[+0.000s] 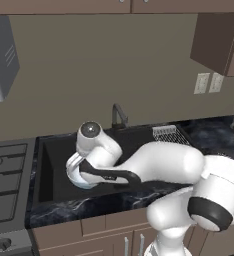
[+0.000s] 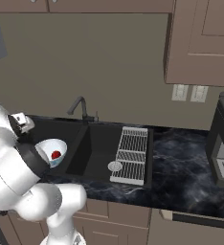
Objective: Pick the peach from the cabinet and place it in the bowl. Then pick the bowl and place it in the sink. Then turn on the sink facuet.
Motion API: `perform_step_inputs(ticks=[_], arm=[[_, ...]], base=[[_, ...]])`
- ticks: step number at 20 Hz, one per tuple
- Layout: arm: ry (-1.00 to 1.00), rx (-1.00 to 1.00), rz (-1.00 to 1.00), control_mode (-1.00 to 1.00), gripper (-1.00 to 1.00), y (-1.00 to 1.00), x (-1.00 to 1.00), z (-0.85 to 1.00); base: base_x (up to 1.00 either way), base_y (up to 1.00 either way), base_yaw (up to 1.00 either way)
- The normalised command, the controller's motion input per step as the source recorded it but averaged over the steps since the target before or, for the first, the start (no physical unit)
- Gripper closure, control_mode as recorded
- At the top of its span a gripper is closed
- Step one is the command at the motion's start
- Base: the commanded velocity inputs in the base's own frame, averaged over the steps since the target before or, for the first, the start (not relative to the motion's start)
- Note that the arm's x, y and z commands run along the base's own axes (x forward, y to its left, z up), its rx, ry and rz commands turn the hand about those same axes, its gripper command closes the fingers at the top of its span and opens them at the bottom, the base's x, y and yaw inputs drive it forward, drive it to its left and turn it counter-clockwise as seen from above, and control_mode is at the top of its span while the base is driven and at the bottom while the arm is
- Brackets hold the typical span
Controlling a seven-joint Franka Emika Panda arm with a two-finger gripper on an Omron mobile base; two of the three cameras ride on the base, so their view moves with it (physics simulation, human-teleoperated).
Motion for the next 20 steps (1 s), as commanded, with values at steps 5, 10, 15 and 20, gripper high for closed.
perform_step_inputs(ticks=[5, 10, 15, 20], arm=[[0.0, 0.18, -0.03, -1.0, -1.0, -0.22, -0.38, 1.0], [-0.06, 0.17, 0.0, -1.0, -1.0, -0.48, -0.47, 0.95], [-0.24, 0.13, 0.0, -1.0, -1.0, -0.77, -0.58, 0.52], [-0.29, 0.17, 0.03, -1.0, -1.0, -0.97, -0.61, 0.25]], base=[[0.0, 0.0, 0.0], [0.0, 0.0, 0.0], [0.0, 0.0, 0.0], [0.0, 0.0, 0.0]])
